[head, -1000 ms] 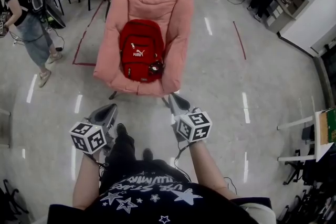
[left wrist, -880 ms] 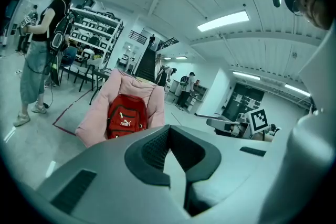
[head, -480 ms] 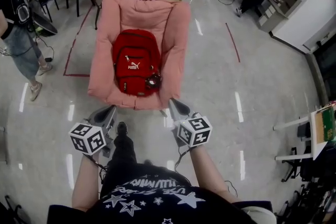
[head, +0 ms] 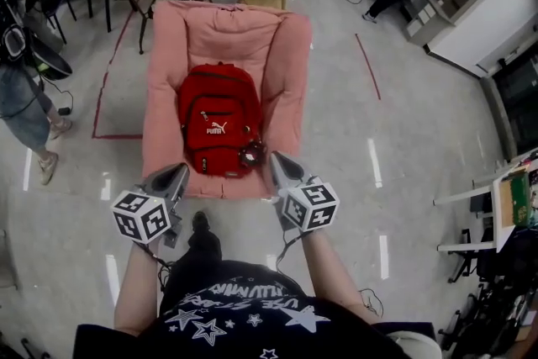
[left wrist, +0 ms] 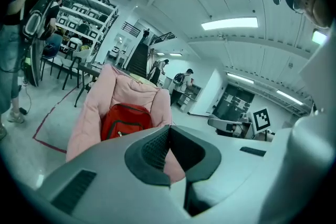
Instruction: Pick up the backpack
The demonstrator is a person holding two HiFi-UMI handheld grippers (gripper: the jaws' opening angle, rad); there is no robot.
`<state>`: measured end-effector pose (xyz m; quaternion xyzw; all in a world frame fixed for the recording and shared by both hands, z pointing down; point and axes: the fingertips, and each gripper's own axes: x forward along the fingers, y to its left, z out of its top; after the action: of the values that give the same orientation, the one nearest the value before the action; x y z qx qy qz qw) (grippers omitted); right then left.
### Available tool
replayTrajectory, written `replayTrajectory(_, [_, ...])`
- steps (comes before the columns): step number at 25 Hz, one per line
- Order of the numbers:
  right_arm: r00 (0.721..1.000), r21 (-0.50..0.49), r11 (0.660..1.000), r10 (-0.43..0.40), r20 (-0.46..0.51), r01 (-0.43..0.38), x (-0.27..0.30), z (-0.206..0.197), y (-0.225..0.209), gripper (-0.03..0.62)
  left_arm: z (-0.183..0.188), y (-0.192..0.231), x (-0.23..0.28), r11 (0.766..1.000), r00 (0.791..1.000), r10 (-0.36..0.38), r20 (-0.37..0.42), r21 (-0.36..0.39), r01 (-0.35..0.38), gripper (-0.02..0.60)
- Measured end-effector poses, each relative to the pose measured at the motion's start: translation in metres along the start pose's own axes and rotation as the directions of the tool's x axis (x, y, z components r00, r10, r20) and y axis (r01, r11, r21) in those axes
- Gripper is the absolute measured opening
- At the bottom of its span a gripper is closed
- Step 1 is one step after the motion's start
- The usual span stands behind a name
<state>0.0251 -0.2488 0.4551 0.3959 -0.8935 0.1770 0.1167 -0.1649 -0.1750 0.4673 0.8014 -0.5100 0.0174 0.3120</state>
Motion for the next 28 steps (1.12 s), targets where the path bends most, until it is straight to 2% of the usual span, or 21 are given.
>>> replayTrajectory(5, [0.999, 0.01, 0.999, -0.038, -0.007, 0.038, 0.046, 0.018, -0.004, 0.0, 0.026, 0.036, 0.025, 0.999, 0.998, -0.037, -0.04, 0.019, 0.038, 0.008])
replayTrajectory(15, [0.989, 0.032, 0.989, -0.14, -0.043, 0.141, 0.121, 0.028, -0.017, 0.001, 0.058, 0.108, 0.067, 0.995, 0.99, -0.095, -0.1, -0.005, 0.095, 0.008])
replayTrajectory(23, [0.972, 0.029, 0.975, -0.219, -0.081, 0.222, 0.142, 0.02, -0.036, 0.002, 0.058, 0.142, 0.103, 0.989, 0.975, -0.145, -0.166, -0.03, 0.142, 0.009])
replayTrajectory(28, [0.961, 0.046, 0.964, -0.255, -0.106, 0.261, 0.159, 0.01, -0.068, 0.002, 0.049, 0.156, 0.13, 0.991, 0.971, -0.135, -0.198, -0.039, 0.13, 0.009])
